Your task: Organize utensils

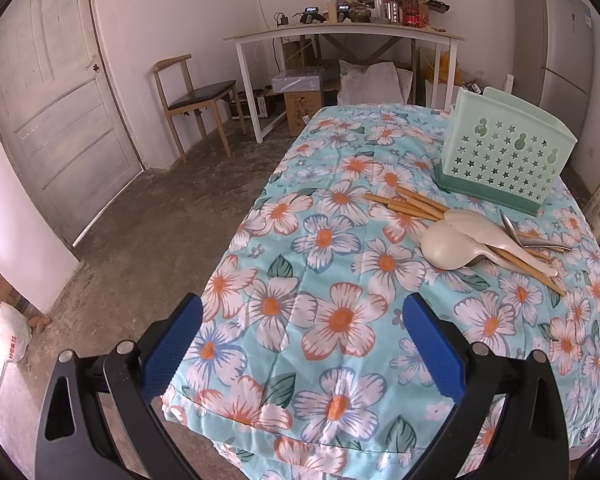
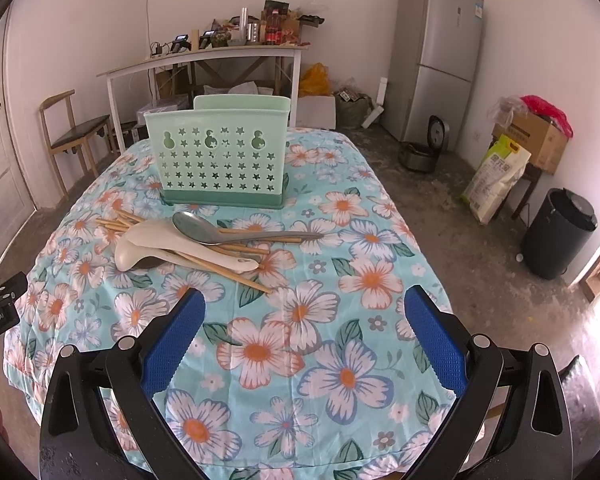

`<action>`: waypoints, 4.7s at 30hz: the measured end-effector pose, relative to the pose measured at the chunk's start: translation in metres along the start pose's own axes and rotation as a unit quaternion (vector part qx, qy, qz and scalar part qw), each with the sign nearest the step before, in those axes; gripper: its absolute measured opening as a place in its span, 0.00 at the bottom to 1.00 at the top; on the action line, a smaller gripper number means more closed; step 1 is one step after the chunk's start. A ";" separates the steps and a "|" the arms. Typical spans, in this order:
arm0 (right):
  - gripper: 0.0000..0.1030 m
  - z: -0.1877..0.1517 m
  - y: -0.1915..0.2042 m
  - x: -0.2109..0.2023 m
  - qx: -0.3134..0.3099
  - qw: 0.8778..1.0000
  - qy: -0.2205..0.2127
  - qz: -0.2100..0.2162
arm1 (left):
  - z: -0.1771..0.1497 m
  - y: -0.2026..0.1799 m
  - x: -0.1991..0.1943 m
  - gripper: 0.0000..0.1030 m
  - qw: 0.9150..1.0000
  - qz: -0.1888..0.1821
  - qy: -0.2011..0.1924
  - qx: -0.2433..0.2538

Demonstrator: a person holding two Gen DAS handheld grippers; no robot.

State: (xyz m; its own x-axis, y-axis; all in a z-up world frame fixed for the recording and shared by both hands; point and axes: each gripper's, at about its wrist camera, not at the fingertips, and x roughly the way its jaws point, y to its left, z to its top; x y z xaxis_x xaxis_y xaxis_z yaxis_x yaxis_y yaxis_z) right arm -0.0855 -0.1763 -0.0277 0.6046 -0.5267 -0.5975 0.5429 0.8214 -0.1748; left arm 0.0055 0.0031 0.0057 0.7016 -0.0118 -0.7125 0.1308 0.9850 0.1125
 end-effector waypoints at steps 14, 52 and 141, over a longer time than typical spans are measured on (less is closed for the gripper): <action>0.93 0.001 -0.003 0.004 0.007 1.000 0.002 0.011 | 0.002 -0.001 -0.003 0.95 1.000 0.001 -0.002 0.002; 0.93 0.021 -0.031 0.067 0.027 0.997 0.026 0.072 | 0.034 -0.059 0.032 0.95 0.989 -0.137 0.034 0.046; 0.93 0.011 0.041 0.004 -0.081 0.980 -0.015 0.179 | 0.035 -0.024 0.081 0.35 0.927 -0.359 0.061 -0.088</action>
State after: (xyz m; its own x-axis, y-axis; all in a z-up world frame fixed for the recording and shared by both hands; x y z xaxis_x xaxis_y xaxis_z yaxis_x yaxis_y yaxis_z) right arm -0.0542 -0.1467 -0.0286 0.7572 -0.2028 -0.6209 0.1948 0.9774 -0.0816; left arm 0.0837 -0.0270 -0.0306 0.3916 -0.6659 -0.6351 0.4093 0.7442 -0.5279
